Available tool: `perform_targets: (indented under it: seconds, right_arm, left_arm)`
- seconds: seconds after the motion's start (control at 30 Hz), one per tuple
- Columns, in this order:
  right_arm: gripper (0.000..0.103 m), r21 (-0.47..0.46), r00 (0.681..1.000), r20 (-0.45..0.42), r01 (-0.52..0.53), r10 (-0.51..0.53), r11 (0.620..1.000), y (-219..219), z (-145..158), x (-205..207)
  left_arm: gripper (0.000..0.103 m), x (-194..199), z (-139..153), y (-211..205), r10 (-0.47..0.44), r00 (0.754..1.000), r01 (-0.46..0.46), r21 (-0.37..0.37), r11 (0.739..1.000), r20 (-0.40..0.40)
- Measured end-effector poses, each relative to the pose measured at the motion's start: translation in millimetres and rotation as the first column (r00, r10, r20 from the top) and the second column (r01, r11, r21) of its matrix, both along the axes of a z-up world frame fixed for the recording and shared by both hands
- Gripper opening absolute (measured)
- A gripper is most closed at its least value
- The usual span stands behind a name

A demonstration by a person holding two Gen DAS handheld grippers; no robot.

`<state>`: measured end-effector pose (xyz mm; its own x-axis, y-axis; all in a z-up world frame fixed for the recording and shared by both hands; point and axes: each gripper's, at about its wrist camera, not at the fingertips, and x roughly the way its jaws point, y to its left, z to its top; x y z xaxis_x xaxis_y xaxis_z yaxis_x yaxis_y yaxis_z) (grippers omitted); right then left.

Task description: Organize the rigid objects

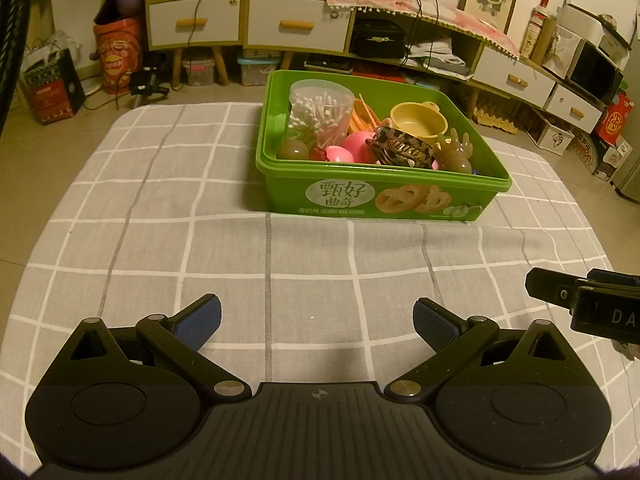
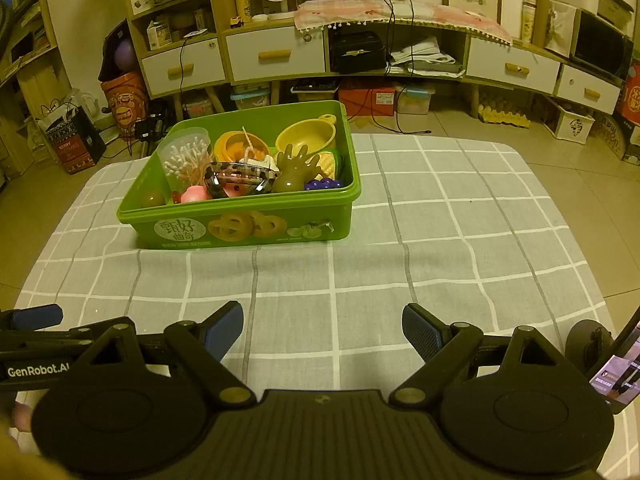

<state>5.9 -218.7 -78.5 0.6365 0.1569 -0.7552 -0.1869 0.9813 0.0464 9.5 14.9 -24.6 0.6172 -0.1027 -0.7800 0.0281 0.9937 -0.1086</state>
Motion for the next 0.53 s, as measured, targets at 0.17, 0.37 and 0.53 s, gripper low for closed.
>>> perform_targets:
  seconds: [0.17, 0.37, 0.53]
  right_arm:
    - [0.079, 0.000, 1.000, 0.000, 0.000, 0.000, 1.000, 0.0, 0.0, 0.1]
    - [0.079, -0.001, 1.000, -0.001, 0.000, 0.000, 1.000, -0.1, -0.3, 0.2]
    - [0.079, -0.007, 1.000, -0.005, 0.002, -0.002, 1.000, -0.9, -4.3, -0.4]
  left_arm:
    - [0.101, 0.0, -0.1, -0.1, -0.002, 1.000, 0.002, 0.000, 1.000, 0.000]
    - [0.101, -0.2, 0.9, -1.2, -0.007, 1.000, 0.007, -0.001, 1.000, 0.002]
    - [0.101, 0.7, -1.1, -1.6, -0.013, 1.000, 0.013, -0.001, 1.000, 0.000]
